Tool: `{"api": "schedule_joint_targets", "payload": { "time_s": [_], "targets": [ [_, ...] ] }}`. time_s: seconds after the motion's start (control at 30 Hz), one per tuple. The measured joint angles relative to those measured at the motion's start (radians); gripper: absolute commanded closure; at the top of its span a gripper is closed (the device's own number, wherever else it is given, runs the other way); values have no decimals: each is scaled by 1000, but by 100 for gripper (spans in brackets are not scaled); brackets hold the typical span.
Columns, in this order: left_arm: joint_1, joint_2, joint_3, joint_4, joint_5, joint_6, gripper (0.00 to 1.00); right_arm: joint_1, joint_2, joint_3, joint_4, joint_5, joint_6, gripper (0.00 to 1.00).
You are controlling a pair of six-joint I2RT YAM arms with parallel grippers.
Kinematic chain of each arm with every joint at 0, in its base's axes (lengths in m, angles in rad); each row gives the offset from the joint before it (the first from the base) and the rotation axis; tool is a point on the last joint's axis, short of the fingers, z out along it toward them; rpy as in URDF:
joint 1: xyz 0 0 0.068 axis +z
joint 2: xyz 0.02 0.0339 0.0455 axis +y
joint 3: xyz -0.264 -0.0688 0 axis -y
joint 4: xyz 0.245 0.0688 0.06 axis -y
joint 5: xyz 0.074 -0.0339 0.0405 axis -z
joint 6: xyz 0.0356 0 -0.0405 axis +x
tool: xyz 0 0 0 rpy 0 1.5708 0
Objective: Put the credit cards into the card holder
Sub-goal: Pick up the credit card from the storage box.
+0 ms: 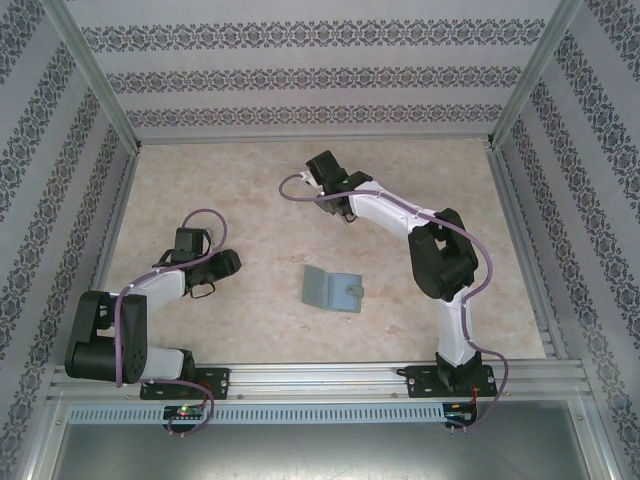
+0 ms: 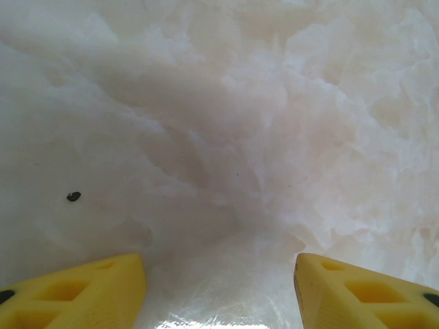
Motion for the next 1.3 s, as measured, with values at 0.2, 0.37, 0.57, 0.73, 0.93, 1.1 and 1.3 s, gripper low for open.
{"api": "schedule_joint_targets", "payload": {
  "time_s": [0.2, 0.37, 0.57, 0.73, 0.93, 1.1, 1.3],
  "targets": [
    [0, 0, 1, 0, 0, 0, 38, 5, 0, 0, 2, 14, -15, 63],
    [0, 0, 1, 0, 1, 0, 38, 5, 0, 0, 2, 16, -16, 67],
    [0, 1, 2, -2, 2, 0, 38, 5, 0, 0, 2, 16, -16, 67],
    [0, 1, 2, -2, 2, 0, 38, 5, 0, 0, 2, 16, -18, 73],
    [0, 1, 3, -2, 2, 0, 38, 5, 0, 0, 2, 16, -19, 76],
    [0, 1, 3, -2, 3, 0, 38, 5, 0, 0, 2, 15, -19, 82],
    [0, 1, 3, -2, 3, 0, 38, 5, -2, 0, 2, 12, -16, 88]
  ]
}}
